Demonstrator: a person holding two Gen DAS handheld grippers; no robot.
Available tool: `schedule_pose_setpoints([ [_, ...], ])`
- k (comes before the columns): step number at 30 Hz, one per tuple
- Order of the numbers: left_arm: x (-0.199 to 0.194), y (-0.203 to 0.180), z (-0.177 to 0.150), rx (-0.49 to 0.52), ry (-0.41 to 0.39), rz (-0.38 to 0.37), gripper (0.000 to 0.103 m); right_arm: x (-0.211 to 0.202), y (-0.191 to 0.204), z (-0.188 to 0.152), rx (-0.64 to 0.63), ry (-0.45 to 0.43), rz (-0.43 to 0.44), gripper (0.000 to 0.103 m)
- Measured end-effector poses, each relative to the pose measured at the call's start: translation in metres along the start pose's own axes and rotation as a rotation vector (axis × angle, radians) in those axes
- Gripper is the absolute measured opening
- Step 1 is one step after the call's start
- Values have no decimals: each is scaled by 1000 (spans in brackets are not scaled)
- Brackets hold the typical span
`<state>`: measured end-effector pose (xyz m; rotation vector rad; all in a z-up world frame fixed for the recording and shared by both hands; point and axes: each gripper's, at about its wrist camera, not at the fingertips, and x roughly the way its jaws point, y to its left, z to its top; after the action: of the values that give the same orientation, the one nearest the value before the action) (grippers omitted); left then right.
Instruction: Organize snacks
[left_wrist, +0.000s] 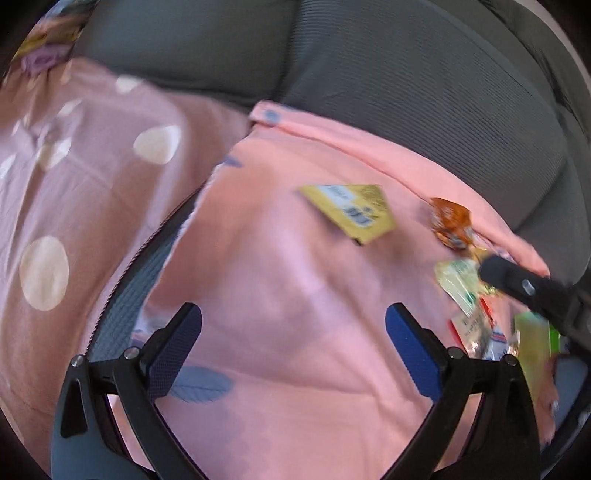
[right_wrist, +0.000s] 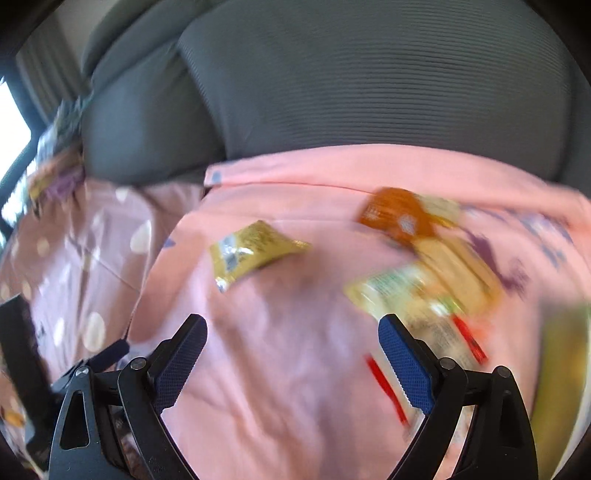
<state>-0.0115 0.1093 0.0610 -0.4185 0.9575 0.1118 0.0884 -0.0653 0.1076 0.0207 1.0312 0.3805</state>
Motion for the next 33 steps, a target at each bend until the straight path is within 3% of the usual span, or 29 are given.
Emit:
schedule_pose_setpoints([
  [3, 8, 14, 5, -66, 37, -5, 100, 33, 20, 27, -66, 34, 5, 94],
  [8, 7, 25, 8, -93, 28, -17, 100, 93, 35, 54, -128, 127, -4, 94],
  [14, 5, 26, 9, -109, 38, -44, 100, 131, 39, 56, -147, 180, 14, 94],
  [16, 3, 26, 10, -108, 33, -52, 100, 134, 37, 51, -140, 158, 10, 87],
  [17, 3, 26, 9, -109, 31, -54, 100, 132, 36, 48, -152, 132, -16, 71],
  [18, 3, 26, 8, -109, 30, -53, 100, 131, 35, 46, -160, 124, -26, 64],
  [21, 5, 26, 8, -101, 29, -47, 100, 121, 26, 40, -127, 104, 9, 53],
  [26, 6, 23, 6, -86, 23, -41, 100, 80, 14, 21, -56, 74, 62, 48],
  [29, 8, 19, 5, -73, 23, -41, 100, 46, 6, -1, -31, 85, -13, 48],
  [33, 8, 9, 0, -42, 22, -55, 100, 12, -8, -33, 2, 89, -44, 48],
])
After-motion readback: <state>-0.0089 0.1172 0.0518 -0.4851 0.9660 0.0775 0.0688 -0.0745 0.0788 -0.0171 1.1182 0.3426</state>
